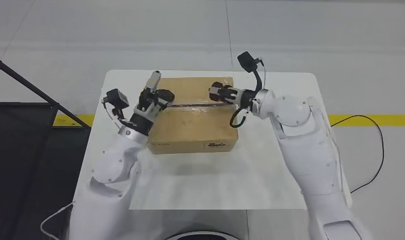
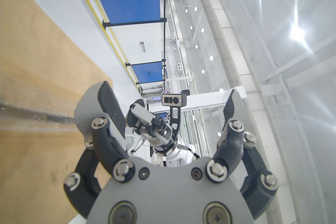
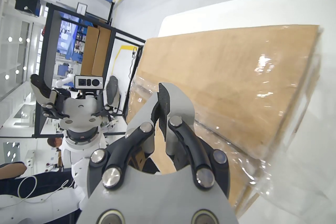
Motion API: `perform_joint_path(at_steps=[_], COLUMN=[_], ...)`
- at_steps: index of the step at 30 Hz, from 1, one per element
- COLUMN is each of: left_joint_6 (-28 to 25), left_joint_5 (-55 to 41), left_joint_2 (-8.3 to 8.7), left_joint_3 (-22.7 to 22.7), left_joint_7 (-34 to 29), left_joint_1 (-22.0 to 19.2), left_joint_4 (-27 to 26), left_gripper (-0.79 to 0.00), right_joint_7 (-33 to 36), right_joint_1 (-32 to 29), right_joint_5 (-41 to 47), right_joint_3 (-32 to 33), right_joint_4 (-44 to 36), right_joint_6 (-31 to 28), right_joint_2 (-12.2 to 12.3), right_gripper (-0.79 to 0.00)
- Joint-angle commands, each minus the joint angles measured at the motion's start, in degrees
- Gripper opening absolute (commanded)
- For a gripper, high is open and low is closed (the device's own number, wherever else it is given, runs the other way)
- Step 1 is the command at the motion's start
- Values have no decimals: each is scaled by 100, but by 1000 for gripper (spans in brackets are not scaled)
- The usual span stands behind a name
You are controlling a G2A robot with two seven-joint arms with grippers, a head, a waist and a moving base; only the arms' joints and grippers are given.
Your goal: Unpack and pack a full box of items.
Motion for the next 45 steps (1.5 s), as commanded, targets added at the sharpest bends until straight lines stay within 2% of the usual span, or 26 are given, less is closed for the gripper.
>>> perform_joint_path(at_steps=[1, 6, 9, 15, 19, 24, 27, 32, 45], left_joint_6=[-155, -586, -755, -864, -884, -860, -847, -837, -814], left_joint_5=[-95, -496, -667, -881, -951, -995, -989, -928, -951], left_joint_2=[25, 61, 73, 88, 94, 101, 103, 106, 120], left_joint_3=[-344, -1012, -1236, -1399, -1419, -1386, -1337, -1253, -1233], left_joint_7=[-13, -81, -160, -302, -351, -439, -472, -488, -488], left_joint_1=[257, 784, 979, 1033, 1033, 998, 977, 968, 948], left_joint_4=[-107, -77, 68, 279, 298, 302, 295, 267, 265], left_gripper=[0, 0, 0, 0, 0, 0, 0, 0, 0], right_joint_7=[42, 98, 178, 365, 676, 969, 854, 790, 1147], right_joint_1=[231, 806, 1155, 1670, 1809, 1750, 1644, 1351, 622], right_joint_5=[34, 349, 526, 632, 716, 473, 295, 224, -8], right_joint_3=[-240, -814, -1149, -1650, -1741, -1728, -1578, -1158, -195], right_joint_4=[262, 971, 1404, 2125, 2329, 2241, 2081, 1702, 927], right_joint_6=[92, 179, 269, 573, 665, 894, 1053, 1138, 1263], right_joint_2=[-47, -218, -338, -530, -565, -491, -411, -245, 162], right_gripper=[-785, -785, -785, -785, -785, -785, -785, -785, -785])
